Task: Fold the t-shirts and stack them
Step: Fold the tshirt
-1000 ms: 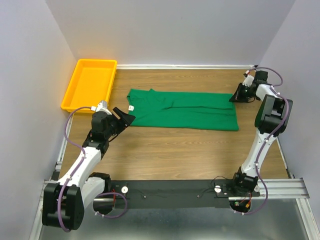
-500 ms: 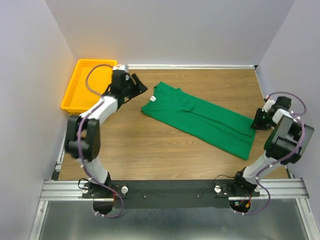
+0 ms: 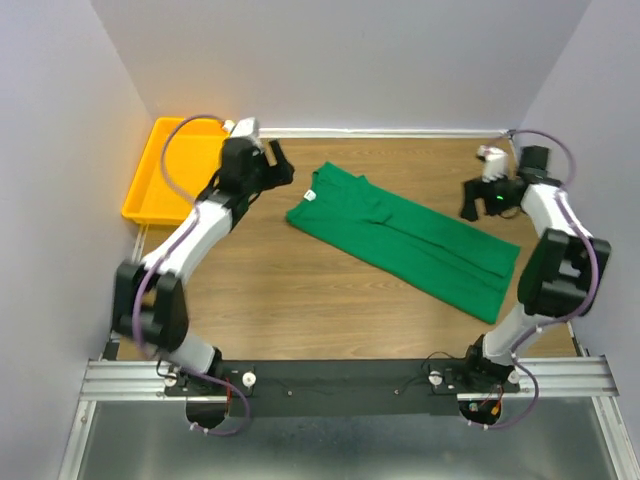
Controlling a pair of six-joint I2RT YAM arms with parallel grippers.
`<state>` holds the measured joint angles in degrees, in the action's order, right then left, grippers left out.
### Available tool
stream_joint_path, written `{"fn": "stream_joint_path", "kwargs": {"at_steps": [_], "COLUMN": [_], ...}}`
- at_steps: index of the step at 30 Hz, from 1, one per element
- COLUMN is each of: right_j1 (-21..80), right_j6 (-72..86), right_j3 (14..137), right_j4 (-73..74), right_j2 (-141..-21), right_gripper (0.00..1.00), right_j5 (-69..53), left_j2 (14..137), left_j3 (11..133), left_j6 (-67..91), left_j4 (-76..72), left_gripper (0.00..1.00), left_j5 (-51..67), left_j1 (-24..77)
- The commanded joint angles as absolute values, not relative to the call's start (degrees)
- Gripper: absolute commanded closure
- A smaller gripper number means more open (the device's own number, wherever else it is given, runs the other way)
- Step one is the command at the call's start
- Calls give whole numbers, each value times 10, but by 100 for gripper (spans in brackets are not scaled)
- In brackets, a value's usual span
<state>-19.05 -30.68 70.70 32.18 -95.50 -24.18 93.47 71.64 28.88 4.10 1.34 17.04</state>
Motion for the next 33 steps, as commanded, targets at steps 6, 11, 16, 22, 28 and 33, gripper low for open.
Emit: {"fn": "stream_joint_path", "kwargs": {"at_steps": [6, 11, 16, 22, 28, 33], "right_j1": [28, 98, 102, 103, 103, 103], "right_j6": [-160, -47, -13, -16, -28, -34], "right_j3": [1209, 1279, 1270, 1249, 1200, 1176], "right_j4": [461, 367, 348, 343, 345, 347], "right_j2": [-1357, -1430, -1466, -1477, -1467, -1458], "right_gripper": [0, 4, 11, 20, 52, 65], "right_j5": [-532, -362, -336, -340, -418, -435], "left_j2": [585, 410, 324, 317, 350, 383], "left_j3": [345, 230, 174, 161, 169, 159], "left_j6": [396, 479, 521, 534, 526, 528], "left_j4": [-117, -101, -62, -55, -74, -108], "left_gripper": [10, 10, 10, 11, 11, 11], "left_j5": [176, 184, 175, 178, 183, 192], "left_j1": [105, 106, 106, 107, 107, 107]}}
